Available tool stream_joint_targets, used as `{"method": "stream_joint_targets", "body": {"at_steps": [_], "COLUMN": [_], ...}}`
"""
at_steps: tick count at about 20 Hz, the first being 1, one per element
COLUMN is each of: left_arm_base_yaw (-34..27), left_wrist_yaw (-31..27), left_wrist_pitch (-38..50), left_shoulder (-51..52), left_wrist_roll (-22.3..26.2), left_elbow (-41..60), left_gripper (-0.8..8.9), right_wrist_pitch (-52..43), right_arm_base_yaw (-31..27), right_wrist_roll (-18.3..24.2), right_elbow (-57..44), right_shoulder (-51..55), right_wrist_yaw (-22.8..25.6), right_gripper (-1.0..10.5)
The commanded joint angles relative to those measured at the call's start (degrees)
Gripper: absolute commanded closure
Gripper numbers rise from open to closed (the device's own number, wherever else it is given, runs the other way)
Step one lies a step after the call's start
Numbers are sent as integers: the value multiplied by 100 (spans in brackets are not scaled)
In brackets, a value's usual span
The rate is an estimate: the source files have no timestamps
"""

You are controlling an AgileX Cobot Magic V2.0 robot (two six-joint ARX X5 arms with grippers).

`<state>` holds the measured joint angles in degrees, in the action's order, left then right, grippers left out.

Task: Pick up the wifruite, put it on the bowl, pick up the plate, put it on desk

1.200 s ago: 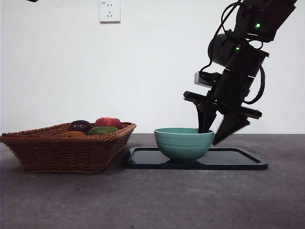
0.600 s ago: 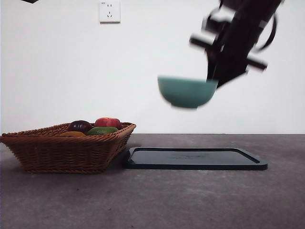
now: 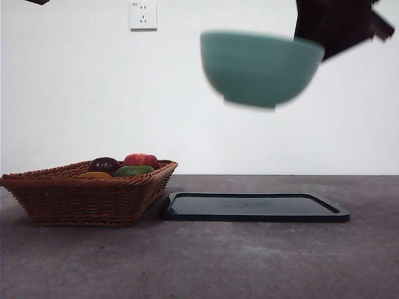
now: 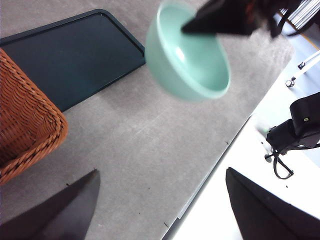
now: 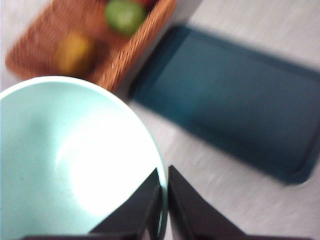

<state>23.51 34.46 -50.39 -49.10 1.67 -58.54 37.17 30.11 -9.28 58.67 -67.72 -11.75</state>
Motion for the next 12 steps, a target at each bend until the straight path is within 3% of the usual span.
{"method": "stream_joint_targets", "body": {"at_steps": [1,6,12], "left_arm_base_yaw": [31,31,31], "left_wrist_yaw": [26,26,26], "left_wrist_pitch": [35,24,26], "left_shoulder": [-26,-26,-26], "left_wrist_roll": [72,72,74], "left_elbow": [-96,-96,-96], "left_gripper": [411,411,411], "right_wrist_pitch": [-332,-1335,-1661], "right_arm_base_yaw": [153,378,514], "right_wrist_roll": [-201,-382,-378], "right_elbow": [-402,-1373,-1552], "right_shoulder": [-94,-289,-977], "right_wrist_yaw": [28,142,201], "right_gripper": [942,942,942]}}
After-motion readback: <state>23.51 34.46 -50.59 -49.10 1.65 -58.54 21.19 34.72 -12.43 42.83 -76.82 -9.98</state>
